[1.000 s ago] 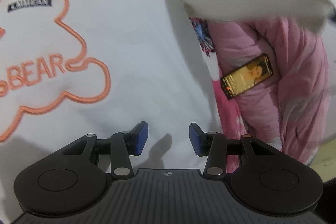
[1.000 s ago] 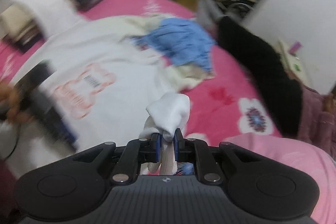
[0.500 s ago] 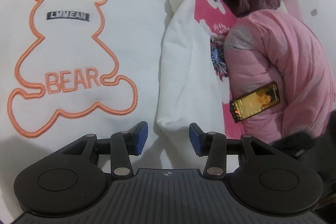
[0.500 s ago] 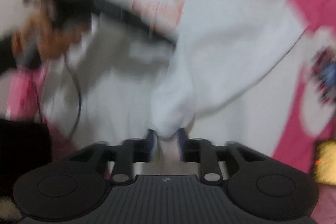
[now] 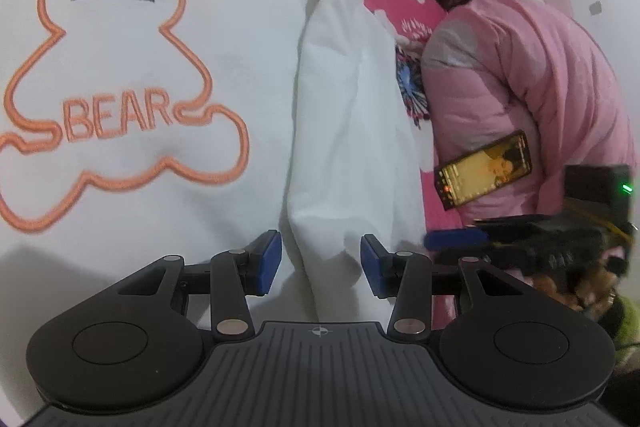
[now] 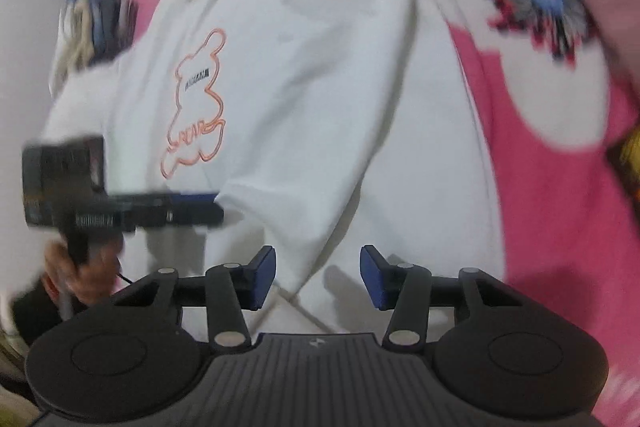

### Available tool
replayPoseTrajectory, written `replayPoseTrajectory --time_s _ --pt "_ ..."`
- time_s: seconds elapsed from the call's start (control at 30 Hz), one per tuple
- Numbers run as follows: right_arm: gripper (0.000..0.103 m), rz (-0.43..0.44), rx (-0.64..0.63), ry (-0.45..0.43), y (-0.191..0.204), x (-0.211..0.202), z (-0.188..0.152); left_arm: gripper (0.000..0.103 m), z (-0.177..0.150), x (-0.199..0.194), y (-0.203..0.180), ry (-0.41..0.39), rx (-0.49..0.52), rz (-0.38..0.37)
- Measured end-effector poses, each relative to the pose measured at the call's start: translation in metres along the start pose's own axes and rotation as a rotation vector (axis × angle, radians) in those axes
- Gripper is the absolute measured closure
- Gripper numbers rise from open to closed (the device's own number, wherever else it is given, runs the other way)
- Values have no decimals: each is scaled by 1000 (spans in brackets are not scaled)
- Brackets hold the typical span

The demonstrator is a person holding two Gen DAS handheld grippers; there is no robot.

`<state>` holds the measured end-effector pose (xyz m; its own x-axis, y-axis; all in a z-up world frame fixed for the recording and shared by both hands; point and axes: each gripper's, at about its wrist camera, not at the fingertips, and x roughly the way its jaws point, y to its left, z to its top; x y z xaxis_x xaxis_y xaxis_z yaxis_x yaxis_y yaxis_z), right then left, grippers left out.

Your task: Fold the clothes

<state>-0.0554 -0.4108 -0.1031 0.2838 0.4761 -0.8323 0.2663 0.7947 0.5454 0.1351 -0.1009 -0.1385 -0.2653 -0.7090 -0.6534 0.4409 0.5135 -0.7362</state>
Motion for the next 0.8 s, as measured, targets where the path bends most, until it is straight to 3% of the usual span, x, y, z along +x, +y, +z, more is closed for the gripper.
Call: replayPoseTrajectory --time_s 0.3,0.43,0.6,0.67,0.7,0.8 --pt "53 158 157 -27 -20 22 -26 61 -17 9 -5 31 6 -10" --pt "53 118 202 -81 -23 29 -31 66 -16 12 -3 3 -50 18" --pt "55 162 249 -184 -31 38 -29 72 -16 10 1 -10 -80 19" --pt "73 157 237 -198 -30 41 -27 72 -17 7 1 -14 -82 7" --pt "98 166 226 -201 -28 42 -26 72 -17 6 1 -18 -81 -9" --pt "99 269 176 -315 -24 18 -30 67 -14 1 -3 -15 -70 -73"
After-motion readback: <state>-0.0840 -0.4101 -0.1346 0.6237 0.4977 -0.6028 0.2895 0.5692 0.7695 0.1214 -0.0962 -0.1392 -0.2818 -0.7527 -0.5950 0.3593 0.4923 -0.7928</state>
